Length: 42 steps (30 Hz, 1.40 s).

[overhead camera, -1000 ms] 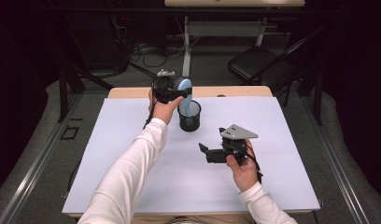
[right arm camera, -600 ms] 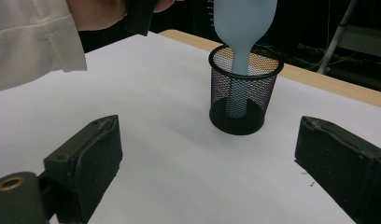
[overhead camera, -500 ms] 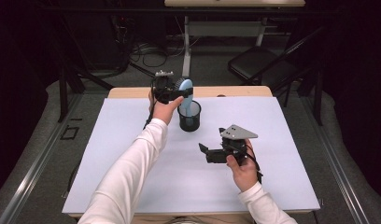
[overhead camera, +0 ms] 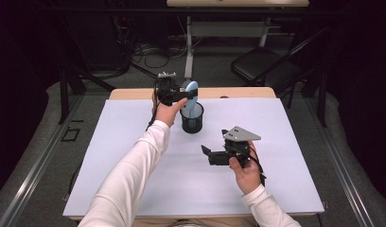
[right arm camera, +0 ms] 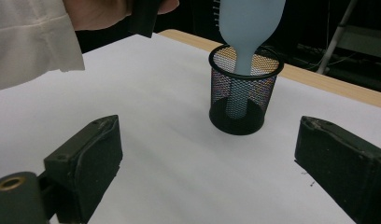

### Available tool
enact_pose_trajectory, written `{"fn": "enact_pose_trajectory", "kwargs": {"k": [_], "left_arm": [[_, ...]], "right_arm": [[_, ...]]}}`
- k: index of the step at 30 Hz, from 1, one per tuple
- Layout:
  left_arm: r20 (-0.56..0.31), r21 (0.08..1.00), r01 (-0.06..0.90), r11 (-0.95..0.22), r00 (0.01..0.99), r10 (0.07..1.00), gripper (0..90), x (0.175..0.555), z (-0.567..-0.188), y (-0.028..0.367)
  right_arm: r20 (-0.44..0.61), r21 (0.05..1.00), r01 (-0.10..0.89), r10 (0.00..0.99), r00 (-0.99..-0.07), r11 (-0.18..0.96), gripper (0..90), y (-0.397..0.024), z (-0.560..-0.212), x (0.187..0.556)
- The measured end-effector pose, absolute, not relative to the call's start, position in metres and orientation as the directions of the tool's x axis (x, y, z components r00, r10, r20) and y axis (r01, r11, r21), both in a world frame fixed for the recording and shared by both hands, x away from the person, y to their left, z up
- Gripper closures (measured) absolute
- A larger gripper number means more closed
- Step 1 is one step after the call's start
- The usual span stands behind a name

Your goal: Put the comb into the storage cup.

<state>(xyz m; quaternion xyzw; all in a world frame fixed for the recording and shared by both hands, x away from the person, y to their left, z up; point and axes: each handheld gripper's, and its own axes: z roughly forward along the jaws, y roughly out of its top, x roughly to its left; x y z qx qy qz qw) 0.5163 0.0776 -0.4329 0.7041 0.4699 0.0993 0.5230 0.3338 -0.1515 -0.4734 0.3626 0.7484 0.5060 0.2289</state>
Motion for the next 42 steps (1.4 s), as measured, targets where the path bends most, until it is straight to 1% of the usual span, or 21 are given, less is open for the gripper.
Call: {"fn": "enact_pose_trajectory", "kwargs": {"k": [2,6,10,17,42], "left_arm": [[-0.359,0.825,0.565,-0.007,0.533,0.766,10.6,0.5169,-0.4339,0.0778],[-0.372,0.813,0.583,0.004,0.514,0.773,3.2,0.5184,-0.4361,0.0787],[-0.381,0.808,0.59,0.011,0.508,0.773,0.5,0.519,-0.4369,0.079],[-0.402,0.802,0.597,0.036,0.494,0.771,0.5,0.5188,-0.4363,0.0803],[-0.391,0.799,0.601,0.002,0.517,0.762,0.5,0.5165,-0.434,0.0804]], "right_arm": [[0.025,0.923,0.311,0.775,-0.632,0.225,7.0,-0.1515,-0.4734,0.3338],[0.026,0.923,0.312,0.774,-0.632,0.224,7.0,-0.1514,-0.4734,0.3338],[0.026,0.922,0.315,0.774,-0.632,0.226,7.0,-0.1514,-0.4736,0.3338],[0.026,0.922,0.315,0.774,-0.633,0.226,7.0,-0.1516,-0.4737,0.3341],[0.022,0.921,0.314,0.772,-0.635,0.231,7.0,-0.1505,-0.4744,0.3337]]}}
